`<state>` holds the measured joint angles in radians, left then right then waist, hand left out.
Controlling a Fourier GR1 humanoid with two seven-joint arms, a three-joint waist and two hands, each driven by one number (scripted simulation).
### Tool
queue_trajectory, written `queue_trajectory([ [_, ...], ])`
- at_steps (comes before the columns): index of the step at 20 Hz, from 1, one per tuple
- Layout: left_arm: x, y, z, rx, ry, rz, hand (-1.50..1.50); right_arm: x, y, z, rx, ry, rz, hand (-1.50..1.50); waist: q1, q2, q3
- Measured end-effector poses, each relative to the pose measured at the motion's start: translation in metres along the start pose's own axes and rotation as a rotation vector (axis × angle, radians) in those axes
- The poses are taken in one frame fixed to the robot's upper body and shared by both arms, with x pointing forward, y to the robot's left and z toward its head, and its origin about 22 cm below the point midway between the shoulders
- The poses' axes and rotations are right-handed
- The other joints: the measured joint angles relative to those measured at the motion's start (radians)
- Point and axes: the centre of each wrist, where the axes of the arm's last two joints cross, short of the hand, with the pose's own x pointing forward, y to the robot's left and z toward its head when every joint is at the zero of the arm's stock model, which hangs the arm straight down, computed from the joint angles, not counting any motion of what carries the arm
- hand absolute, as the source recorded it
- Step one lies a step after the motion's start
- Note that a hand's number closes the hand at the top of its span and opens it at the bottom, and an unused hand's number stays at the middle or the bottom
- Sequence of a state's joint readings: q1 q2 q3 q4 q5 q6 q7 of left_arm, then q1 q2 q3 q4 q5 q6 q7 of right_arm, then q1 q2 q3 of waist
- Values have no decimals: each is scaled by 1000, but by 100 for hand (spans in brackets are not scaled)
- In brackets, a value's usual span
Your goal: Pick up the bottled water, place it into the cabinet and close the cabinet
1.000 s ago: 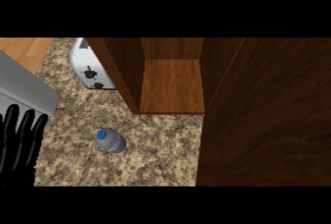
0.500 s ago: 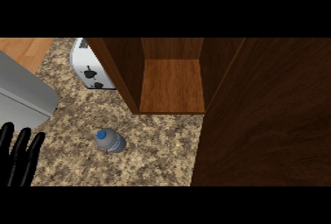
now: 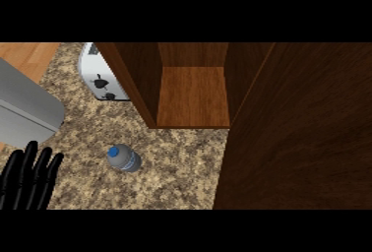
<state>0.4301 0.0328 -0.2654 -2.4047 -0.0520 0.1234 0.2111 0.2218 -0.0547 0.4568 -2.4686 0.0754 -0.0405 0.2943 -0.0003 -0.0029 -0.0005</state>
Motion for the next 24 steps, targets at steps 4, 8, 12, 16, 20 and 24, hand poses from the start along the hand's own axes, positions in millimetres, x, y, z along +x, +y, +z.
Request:
queue_trajectory([
  [4,-11,2,-7,5,18,-23,-150,4,4,-4,1,2,-10,-150,-2,1,0],
  [8,-34,3,-10,22,49,-36,-150,3,6,-3,5,-1,-9,-150,-2,1,0],
  [12,-56,9,-19,43,74,-44,-150,5,12,-3,19,13,-21,-150,-5,0,-1],
  [16,-80,21,-26,68,108,-50,-150,7,10,-6,19,22,-5,-150,-5,1,-1],
  [20,-105,35,-30,71,150,-56,-150,9,13,-9,23,23,-10,-150,-6,1,-1],
  [24,-131,45,-33,72,196,-53,-150,7,17,-6,22,24,-20,-150,-8,1,0],
])
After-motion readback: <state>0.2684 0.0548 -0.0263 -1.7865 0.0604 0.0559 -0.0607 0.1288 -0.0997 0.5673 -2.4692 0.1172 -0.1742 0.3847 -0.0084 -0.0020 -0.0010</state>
